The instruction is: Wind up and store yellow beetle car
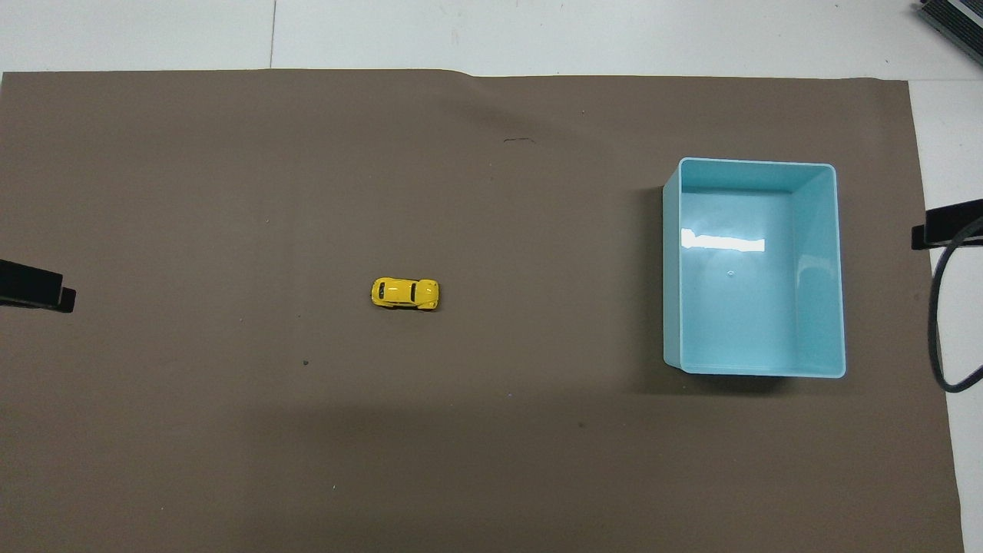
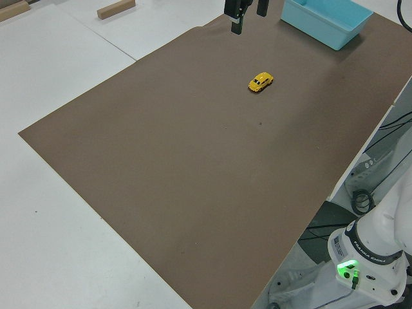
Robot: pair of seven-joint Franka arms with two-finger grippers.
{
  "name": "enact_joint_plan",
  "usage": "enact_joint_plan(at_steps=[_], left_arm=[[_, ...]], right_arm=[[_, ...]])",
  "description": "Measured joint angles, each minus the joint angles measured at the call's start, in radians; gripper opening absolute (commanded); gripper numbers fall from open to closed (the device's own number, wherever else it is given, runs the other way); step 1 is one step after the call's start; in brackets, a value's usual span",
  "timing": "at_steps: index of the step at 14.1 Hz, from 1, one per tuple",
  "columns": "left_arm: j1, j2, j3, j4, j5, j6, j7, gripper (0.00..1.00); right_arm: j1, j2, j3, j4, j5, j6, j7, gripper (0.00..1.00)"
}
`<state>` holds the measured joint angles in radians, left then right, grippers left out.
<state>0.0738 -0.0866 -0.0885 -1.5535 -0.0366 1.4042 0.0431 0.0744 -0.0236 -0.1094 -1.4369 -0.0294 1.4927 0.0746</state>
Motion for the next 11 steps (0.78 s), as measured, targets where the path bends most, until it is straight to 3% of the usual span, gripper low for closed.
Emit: enact_joint_plan(at_steps=[11], left_arm=[[0.0, 0.0, -0.001, -0.021, 0.0, 0.016, 0.0, 1.0]], right_arm=[[0.0, 0.0, 0.0, 0.0, 0.0, 0.0, 0.0, 1.0]])
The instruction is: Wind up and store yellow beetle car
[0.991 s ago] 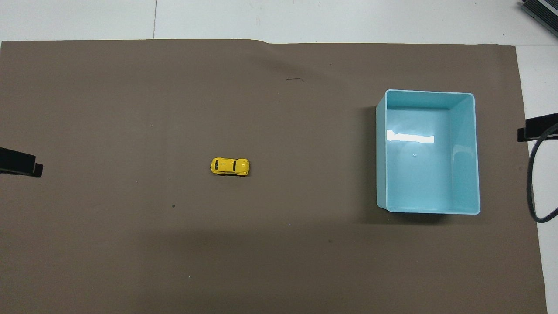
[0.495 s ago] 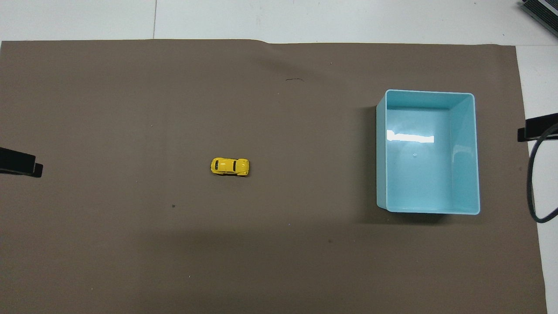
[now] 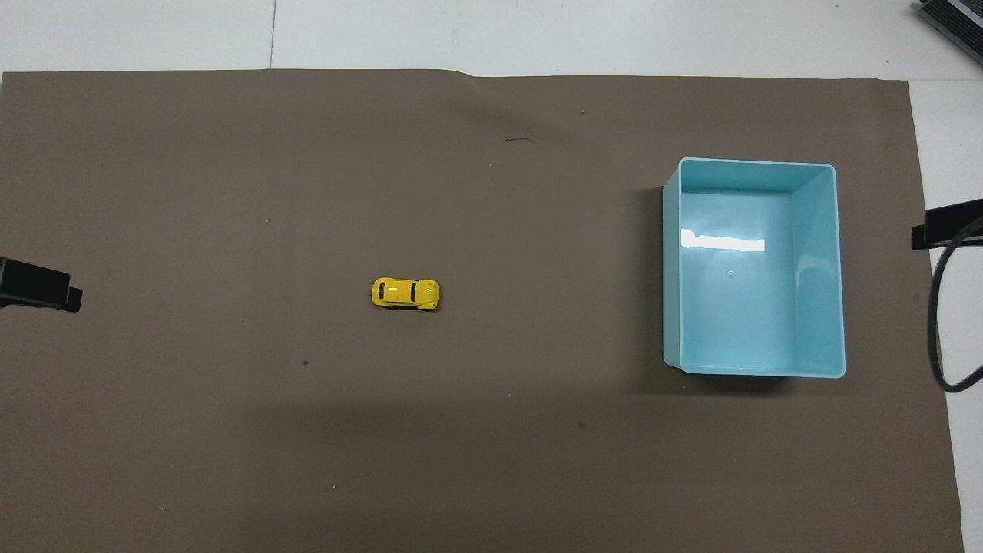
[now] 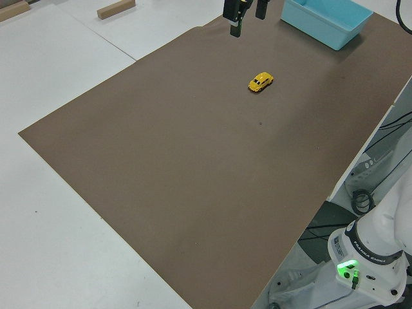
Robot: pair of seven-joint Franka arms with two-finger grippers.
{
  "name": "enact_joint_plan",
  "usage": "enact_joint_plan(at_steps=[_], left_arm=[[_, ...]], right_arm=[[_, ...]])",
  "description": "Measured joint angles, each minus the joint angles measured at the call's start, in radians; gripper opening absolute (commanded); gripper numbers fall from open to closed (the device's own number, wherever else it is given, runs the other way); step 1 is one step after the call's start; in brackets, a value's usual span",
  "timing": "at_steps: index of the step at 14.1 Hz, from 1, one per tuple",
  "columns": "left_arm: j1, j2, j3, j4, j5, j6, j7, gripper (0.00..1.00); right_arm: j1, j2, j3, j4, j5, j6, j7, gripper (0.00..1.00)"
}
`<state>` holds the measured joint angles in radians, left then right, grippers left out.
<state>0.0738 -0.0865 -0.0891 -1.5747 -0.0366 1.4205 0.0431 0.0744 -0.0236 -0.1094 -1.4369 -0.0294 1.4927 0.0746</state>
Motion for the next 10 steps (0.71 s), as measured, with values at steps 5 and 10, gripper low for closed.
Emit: enact_joint_plan(at_steps=[5, 10], left_arm=[[0.0, 0.0, 0.001, -0.001, 0.0, 0.002, -0.143, 1.0], [0.0, 0.0, -0.005, -0.006, -0.041, 0.004, -0.441, 1.0]], right_arm=[[0.0, 0.0, 0.0, 0.0, 0.0, 0.0, 0.0, 1.0], [0.0, 0.0, 0.0, 0.0, 0.0, 0.0, 0.0, 1.0]])
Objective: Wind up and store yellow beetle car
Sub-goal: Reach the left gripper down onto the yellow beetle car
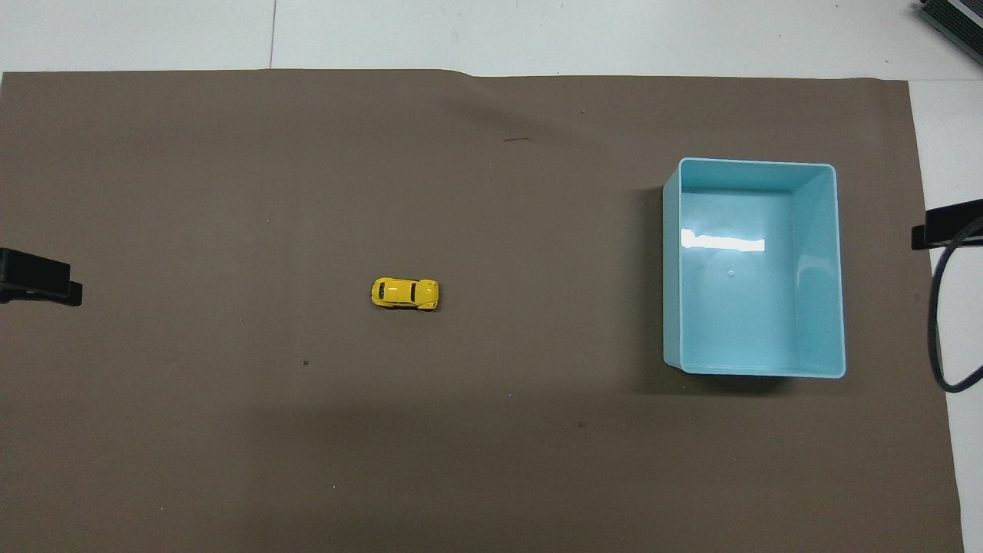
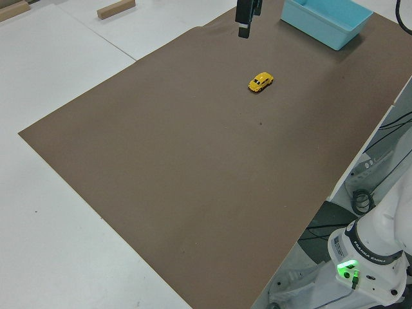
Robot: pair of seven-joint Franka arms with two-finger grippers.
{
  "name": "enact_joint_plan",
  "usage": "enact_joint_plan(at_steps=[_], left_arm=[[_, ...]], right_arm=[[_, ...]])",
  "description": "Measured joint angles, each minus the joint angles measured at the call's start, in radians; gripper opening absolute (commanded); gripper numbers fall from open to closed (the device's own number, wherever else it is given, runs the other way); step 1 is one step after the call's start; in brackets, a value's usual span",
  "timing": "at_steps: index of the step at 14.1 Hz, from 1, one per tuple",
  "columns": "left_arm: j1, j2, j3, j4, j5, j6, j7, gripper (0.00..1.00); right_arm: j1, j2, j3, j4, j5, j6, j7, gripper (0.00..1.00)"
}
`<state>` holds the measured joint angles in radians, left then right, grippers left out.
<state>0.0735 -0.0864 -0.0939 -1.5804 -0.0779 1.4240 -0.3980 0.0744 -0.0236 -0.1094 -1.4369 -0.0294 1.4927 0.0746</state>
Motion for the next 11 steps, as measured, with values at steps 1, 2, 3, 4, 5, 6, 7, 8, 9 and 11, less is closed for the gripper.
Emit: enact_joint_plan(at_steps=[1, 2, 3, 4, 5, 6, 7, 8, 9, 11], left_arm=[[0.0, 0.0, -0.003, -0.008, -0.003, 0.006, -0.076, 1.0], [-0.001, 0.002, -0.006, -0.019, -0.005, 0.029, -0.159, 1.0], [-0.01, 0.007, -0.013, -0.042, -0.008, 0.067, -0.301, 1.0], [-0.025, 0.01, -0.017, -0.061, -0.009, 0.09, -0.394, 1.0], [-0.045, 0.012, -0.018, -0.093, -0.009, 0.124, -0.496, 1.0], [-0.068, 0.014, -0.02, -0.131, -0.009, 0.167, -0.584, 1.0], [-0.087, 0.017, -0.022, -0.162, -0.009, 0.207, -0.672, 1.0], [-0.101, 0.02, -0.023, -0.184, -0.009, 0.234, -0.754, 1.0], [-0.112, 0.021, -0.023, -0.199, -0.009, 0.253, -0.821, 1.0], [-0.131, 0.023, -0.024, -0.225, -0.009, 0.307, -0.947, 1.0]], right_arm=[[0.0, 0.0, 0.0, 0.0, 0.0, 0.0, 0.0, 1.0], [0.0, 0.0, 0.0, 0.0, 0.0, 0.0, 0.0, 1.0], [0.0, 0.0, 0.0, 0.0, 0.0, 0.0, 0.0, 1.0], [0.0, 0.0, 0.0, 0.0, 0.0, 0.0, 0.0, 1.0], [0.0, 0.0, 0.0, 0.0, 0.0, 0.0, 0.0, 1.0], [0.0, 0.0, 0.0, 0.0, 0.0, 0.0, 0.0, 1.0], [0.0, 0.0, 0.0, 0.0, 0.0, 0.0, 0.0, 1.0], [0.0, 0.0, 0.0, 0.0, 0.0, 0.0, 0.0, 1.0], [0.0, 0.0, 0.0, 0.0, 0.0, 0.0, 0.0, 1.0], [0.0, 0.0, 0.0, 0.0, 0.0, 0.0, 0.0, 1.0]])
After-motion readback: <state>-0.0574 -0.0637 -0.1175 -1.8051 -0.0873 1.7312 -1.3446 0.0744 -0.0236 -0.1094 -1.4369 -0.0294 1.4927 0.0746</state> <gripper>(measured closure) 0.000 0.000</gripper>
